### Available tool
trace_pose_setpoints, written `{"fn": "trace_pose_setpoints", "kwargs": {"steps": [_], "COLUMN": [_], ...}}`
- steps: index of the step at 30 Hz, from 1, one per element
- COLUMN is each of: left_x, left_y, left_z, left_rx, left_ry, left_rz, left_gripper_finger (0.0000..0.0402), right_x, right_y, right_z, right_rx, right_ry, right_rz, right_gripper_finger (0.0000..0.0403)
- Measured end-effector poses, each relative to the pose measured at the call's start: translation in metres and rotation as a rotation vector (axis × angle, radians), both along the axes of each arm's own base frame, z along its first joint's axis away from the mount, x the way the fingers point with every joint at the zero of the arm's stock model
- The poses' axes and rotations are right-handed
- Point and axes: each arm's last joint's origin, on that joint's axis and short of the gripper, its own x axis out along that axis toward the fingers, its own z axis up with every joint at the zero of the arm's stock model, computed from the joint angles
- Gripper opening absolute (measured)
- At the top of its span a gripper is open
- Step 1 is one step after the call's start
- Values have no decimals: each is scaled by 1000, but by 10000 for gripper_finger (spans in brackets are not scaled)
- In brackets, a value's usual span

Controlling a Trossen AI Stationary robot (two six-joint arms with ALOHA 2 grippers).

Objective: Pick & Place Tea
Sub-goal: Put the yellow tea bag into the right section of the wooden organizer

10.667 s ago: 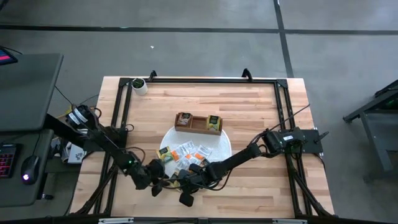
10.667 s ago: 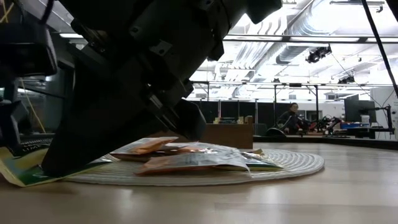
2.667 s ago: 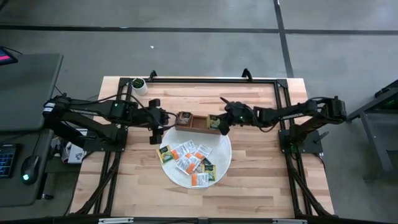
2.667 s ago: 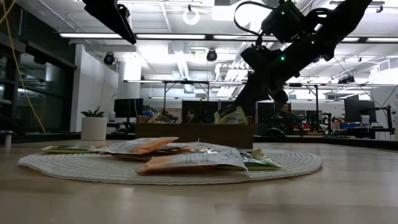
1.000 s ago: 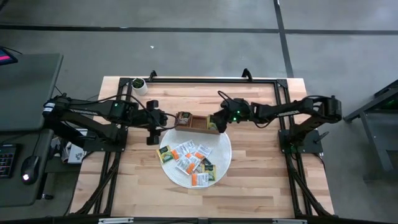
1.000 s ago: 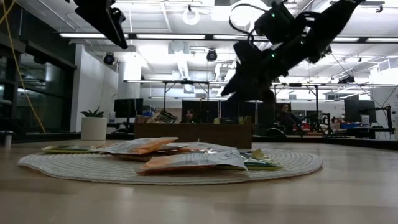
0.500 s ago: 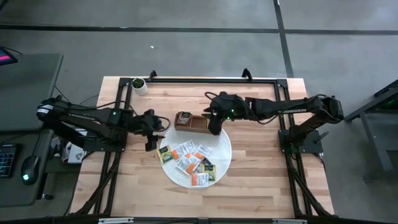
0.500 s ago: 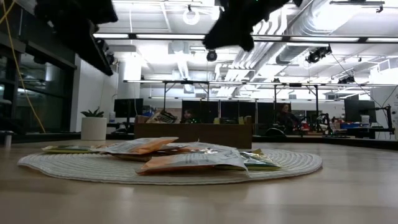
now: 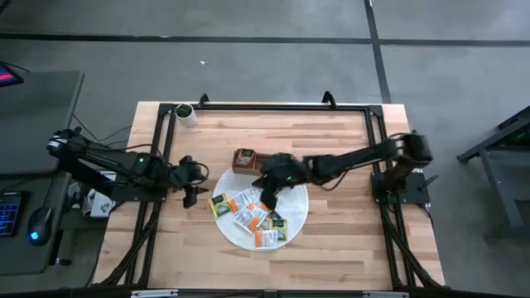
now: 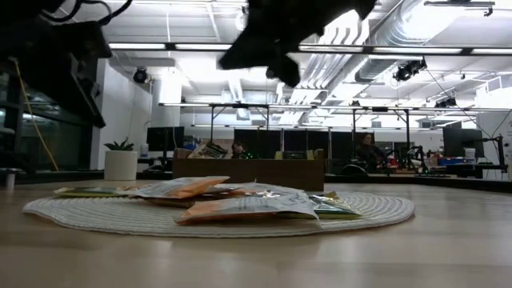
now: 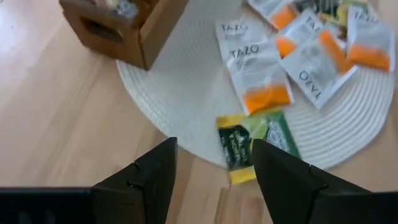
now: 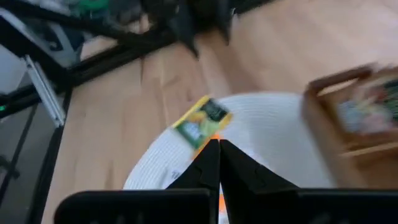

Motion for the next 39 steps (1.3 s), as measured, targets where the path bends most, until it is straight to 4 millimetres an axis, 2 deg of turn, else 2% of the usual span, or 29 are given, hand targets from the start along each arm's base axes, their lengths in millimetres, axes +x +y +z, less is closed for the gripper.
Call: {"fn": "trace_pose_setpoints", "kwargs": {"steps": [8, 11, 16, 22, 28, 39], "left_x": [-8, -7, -9, -9, -9, -10], "left_y": [-1, -2, -3, -3, -4, -4], "left_z": [-13, -16, -24, -34, -44, -48], "left_rx": [-54, -76, -119, -144, -177, -174], "left_ry": [-27, -29, -6, -1, -25, -15], "left_rz": [-7, -17, -26, -26, -50, -50], "left_gripper_finger": [204, 204, 204, 204, 204, 204], "right_x": [74, 98, 125, 137, 134, 138], "right_y": [33, 36, 34, 36, 32, 25], "right_z": [-27, -41, -62, -76, -86, -86], "right_rx": [16, 13, 42, 56, 63, 63], "right_ry": [59, 110, 186, 223, 259, 227], "right_rz": [136, 166, 199, 211, 182, 161], "right_gripper_finger": [1, 1, 0, 0, 0, 0]}}
